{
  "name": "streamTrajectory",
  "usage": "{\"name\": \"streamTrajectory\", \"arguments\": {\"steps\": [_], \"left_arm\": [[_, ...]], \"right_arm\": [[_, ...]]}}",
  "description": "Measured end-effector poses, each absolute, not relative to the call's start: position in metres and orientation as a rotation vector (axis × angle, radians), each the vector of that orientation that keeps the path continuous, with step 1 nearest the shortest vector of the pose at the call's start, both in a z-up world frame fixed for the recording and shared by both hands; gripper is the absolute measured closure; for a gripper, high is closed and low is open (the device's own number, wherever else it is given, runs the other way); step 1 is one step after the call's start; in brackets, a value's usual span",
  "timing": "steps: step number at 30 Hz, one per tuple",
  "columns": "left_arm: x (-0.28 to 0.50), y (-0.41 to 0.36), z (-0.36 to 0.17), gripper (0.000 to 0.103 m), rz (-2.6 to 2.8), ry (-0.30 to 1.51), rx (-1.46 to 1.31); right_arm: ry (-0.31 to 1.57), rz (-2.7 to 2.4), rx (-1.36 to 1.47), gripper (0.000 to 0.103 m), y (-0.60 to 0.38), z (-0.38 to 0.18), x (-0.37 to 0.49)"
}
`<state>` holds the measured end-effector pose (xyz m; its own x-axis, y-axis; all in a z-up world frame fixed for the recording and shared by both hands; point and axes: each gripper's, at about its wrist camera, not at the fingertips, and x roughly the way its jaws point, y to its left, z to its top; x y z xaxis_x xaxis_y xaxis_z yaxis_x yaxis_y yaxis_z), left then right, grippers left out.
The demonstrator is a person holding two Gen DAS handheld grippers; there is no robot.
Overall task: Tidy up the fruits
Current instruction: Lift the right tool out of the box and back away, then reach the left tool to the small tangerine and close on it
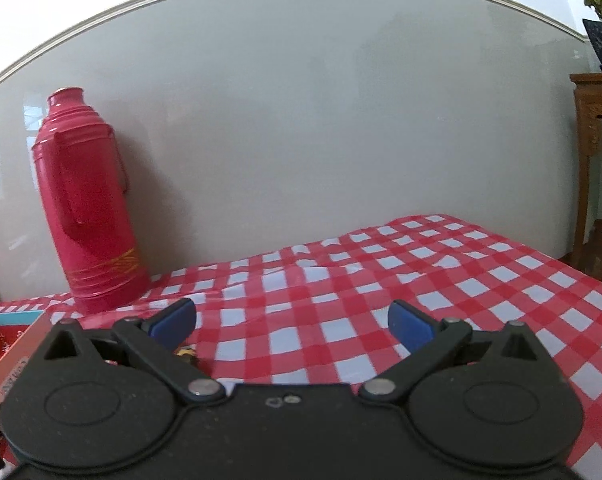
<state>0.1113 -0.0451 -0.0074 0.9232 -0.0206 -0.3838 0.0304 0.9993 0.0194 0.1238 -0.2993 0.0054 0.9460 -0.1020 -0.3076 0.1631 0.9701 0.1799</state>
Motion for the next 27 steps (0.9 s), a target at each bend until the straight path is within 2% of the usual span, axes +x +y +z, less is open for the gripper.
{"name": "streamTrajectory", "arguments": {"steps": [11, 12, 13, 16, 21, 27], "left_arm": [[0.139, -0.067, -0.022, 0.001, -0.037, 0.471, 0.037], [0.142, -0.068, -0.024, 0.005, -0.040, 0.485, 0.036], [0.145, -0.069, -0.025, 0.018, -0.042, 0.499, 0.035], [0.156, -0.070, -0.032, 0.034, -0.044, 0.566, 0.014], [0.164, -0.074, -0.036, 0.039, -0.047, 0.588, 0.007], [0.170, -0.081, -0.041, 0.061, -0.082, 0.624, 0.014]], "right_arm": [[0.371, -0.215, 0.191, 0.006, -0.317, -0.005, 0.132], [0.372, -0.215, 0.191, 0.006, -0.318, -0.006, 0.132], [0.373, -0.219, 0.189, 0.006, -0.319, -0.006, 0.132], [0.378, -0.226, 0.184, 0.006, -0.321, -0.008, 0.132], [0.379, -0.234, 0.183, 0.006, -0.326, -0.009, 0.134], [0.393, -0.244, 0.178, 0.006, -0.329, -0.012, 0.136]]}}
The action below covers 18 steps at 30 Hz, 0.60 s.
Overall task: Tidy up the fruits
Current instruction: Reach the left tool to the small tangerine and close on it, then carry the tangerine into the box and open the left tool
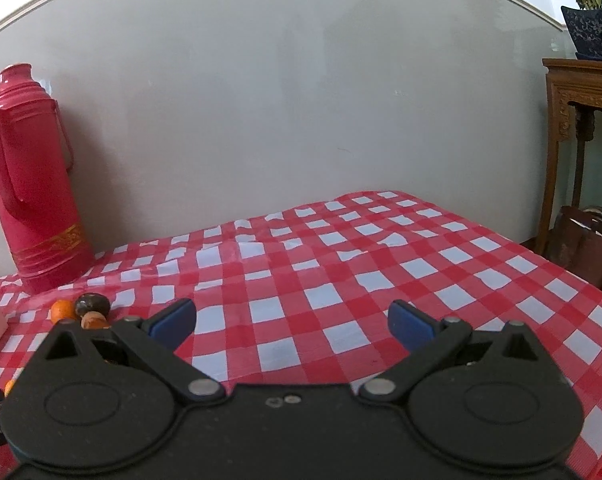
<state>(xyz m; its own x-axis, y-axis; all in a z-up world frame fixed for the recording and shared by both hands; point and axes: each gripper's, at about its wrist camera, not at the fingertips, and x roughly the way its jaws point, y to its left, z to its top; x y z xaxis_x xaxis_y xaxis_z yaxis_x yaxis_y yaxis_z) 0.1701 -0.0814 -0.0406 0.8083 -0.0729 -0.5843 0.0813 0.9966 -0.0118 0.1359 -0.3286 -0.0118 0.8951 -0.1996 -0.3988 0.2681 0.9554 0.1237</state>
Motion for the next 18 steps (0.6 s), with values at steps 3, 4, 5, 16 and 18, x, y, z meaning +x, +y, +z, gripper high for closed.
{"name": "streamTrajectory", "arguments": {"steps": [3, 4, 5, 16, 18], "left_arm": [[0.172, -0.084, -0.041, 0.071, -0.079, 0.624, 0.022], [0.172, -0.084, -0.041, 0.071, -0.079, 0.624, 0.023], [0.172, -0.084, -0.041, 0.071, -0.079, 0.624, 0.020], [0.161, -0.073, -0.031, 0.071, -0.078, 0.580, 0.012], [0.158, -0.069, -0.028, 0.071, -0.074, 0.565, 0.007]], "right_arm": [[0.400, -0.248, 0.177, 0.006, -0.330, -0.013, 0.137], [0.402, -0.250, 0.178, 0.006, -0.330, -0.013, 0.137], [0.404, -0.251, 0.179, 0.006, -0.330, -0.013, 0.137], [0.406, -0.232, 0.184, 0.006, -0.322, -0.011, 0.139], [0.408, -0.224, 0.181, 0.006, -0.317, -0.010, 0.139]]}}
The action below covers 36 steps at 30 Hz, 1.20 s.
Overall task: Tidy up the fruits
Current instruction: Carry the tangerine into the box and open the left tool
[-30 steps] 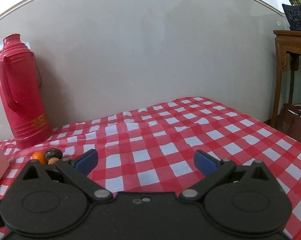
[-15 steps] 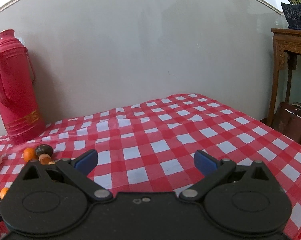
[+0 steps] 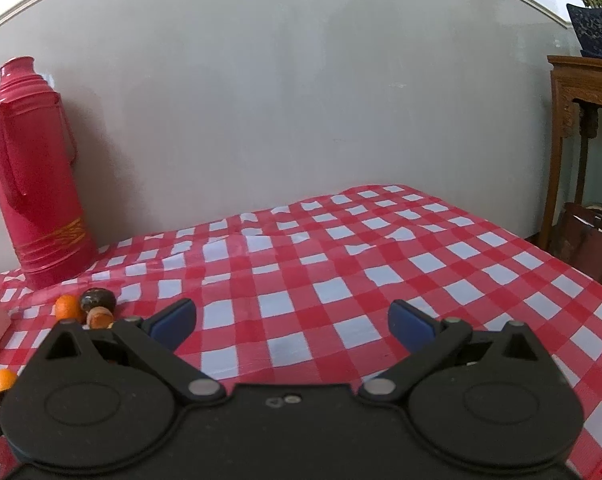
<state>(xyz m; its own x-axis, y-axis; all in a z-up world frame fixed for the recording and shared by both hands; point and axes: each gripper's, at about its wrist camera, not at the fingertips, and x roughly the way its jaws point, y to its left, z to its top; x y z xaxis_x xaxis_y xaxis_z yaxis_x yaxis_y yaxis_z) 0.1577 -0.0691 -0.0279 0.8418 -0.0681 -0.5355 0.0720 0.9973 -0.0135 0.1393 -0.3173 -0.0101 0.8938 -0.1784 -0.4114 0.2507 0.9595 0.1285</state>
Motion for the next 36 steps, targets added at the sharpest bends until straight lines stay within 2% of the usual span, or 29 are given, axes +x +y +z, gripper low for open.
{"name": "streamTrajectory", "arguments": {"steps": [14, 27, 36], "left_arm": [[0.126, -0.031, 0.000, 0.071, 0.009, 0.392, 0.039], [0.115, 0.025, 0.004, 0.071, 0.136, 0.376, 0.013], [0.116, 0.083, -0.006, 0.071, 0.233, 0.448, -0.096]], "right_arm": [[0.422, -0.165, 0.145, 0.006, -0.279, -0.007, 0.145], [0.422, -0.105, 0.132, 0.006, -0.244, -0.003, 0.150], [0.419, -0.031, 0.124, 0.006, -0.206, -0.001, 0.154]]}}
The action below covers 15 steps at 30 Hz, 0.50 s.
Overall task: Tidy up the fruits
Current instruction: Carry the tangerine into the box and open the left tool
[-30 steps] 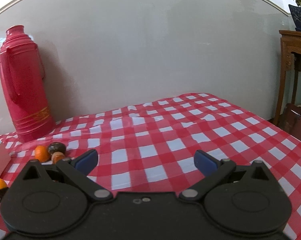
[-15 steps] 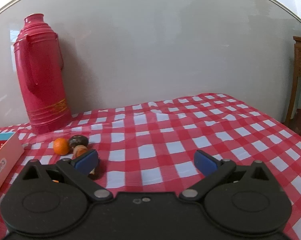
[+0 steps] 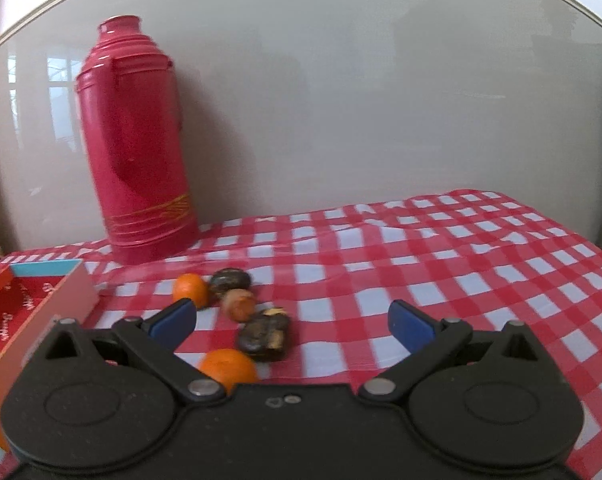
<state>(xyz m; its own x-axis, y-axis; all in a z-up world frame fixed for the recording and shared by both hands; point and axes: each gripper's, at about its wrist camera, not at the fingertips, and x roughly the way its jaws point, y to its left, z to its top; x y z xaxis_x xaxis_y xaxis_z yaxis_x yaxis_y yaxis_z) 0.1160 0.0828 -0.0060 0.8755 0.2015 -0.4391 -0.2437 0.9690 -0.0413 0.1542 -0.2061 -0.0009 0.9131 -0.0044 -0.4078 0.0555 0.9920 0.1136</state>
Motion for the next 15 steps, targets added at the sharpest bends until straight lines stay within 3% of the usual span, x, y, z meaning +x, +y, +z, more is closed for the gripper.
{"name": "streamTrajectory", "arguments": {"steps": [13, 14, 15], "left_arm": [[0.103, 0.121, -0.009, 0.069, 0.334, 0.438, -0.113], [0.103, 0.121, -0.009, 0.066, 0.337, 0.437, -0.115], [0.103, 0.121, -0.009, 0.050, 0.336, 0.431, -0.118]], "right_arm": [[0.416, 0.063, 0.102, 0.006, -0.157, 0.001, 0.156], [0.416, 0.067, 0.103, 0.006, -0.155, 0.001, 0.157], [0.416, 0.071, 0.102, 0.006, -0.154, 0.001, 0.157]]}}
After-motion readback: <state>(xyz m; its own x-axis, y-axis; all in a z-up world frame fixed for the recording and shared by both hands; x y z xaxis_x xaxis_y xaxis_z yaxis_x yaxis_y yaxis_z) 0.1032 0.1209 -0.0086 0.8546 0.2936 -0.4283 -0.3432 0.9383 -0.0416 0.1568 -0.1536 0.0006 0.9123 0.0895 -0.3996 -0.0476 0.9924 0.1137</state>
